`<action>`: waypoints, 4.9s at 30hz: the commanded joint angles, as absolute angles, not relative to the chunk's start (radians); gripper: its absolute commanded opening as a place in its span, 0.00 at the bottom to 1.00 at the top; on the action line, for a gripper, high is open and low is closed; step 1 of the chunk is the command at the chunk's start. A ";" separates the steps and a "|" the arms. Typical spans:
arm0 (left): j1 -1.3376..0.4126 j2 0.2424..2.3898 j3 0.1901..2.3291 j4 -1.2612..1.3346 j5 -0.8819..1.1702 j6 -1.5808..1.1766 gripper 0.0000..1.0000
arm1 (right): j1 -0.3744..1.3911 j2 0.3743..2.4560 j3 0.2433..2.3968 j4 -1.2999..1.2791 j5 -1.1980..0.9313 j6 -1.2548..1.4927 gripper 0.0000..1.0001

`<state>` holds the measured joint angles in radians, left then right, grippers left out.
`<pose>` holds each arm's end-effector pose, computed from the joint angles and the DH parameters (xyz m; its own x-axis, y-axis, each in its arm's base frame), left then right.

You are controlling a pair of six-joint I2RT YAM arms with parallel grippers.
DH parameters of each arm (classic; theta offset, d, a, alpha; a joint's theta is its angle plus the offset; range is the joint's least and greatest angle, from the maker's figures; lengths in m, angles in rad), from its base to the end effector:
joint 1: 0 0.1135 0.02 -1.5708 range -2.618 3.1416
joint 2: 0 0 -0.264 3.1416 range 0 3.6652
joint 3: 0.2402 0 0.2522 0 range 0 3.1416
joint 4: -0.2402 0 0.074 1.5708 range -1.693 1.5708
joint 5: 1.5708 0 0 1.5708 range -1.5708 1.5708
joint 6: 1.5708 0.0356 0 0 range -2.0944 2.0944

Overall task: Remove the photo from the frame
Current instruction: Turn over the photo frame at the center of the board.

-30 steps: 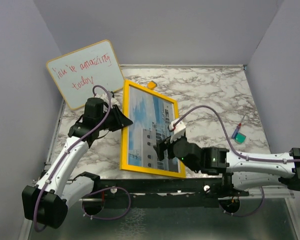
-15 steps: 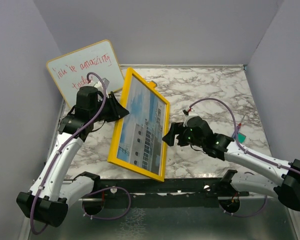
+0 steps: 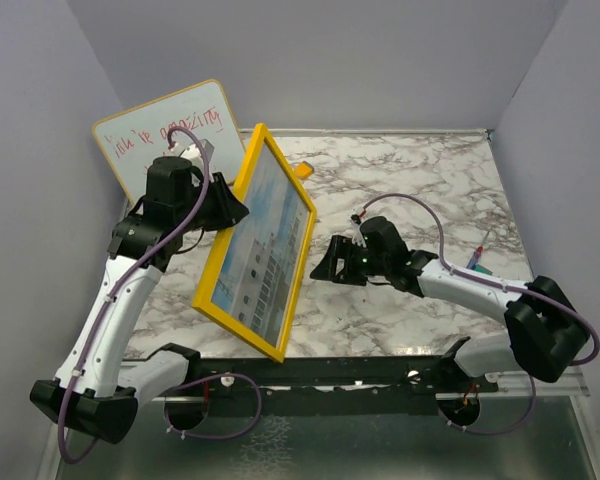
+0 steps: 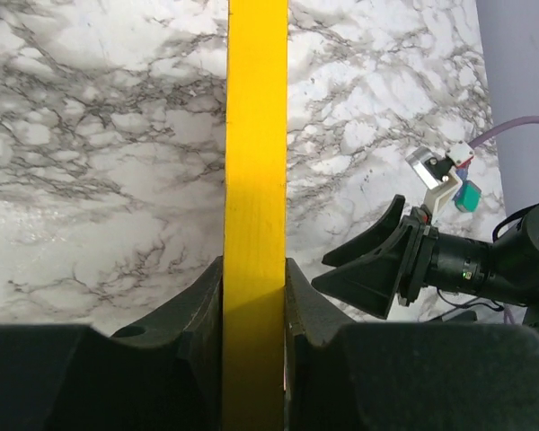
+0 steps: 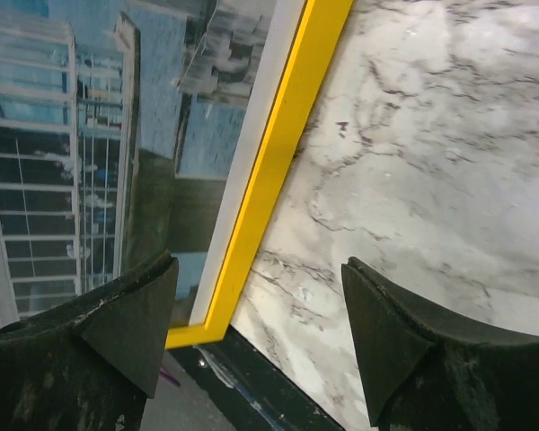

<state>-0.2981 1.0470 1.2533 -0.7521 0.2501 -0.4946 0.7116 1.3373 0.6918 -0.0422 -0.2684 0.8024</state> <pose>0.1964 -0.0696 0.3947 -0.6678 -0.2759 -0.6913 0.1929 0.8328 -0.5188 0.2016 0.1863 0.2021 -0.8984 0.1407 -0.4160 -0.1998 0.7125 0.6726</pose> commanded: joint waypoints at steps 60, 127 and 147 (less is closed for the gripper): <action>-1.075 1.741 2.071 -1.107 -0.904 -0.641 0.00 | 0.708 0.888 0.998 -0.400 -0.454 0.930 0.89; -1.114 2.108 2.370 -1.165 -0.934 -0.747 0.00 | 0.708 0.880 0.972 -0.459 -0.169 1.091 0.56; -1.066 2.090 2.374 -1.094 -0.761 -0.712 0.11 | 0.707 0.831 0.916 -0.473 -0.079 1.080 0.29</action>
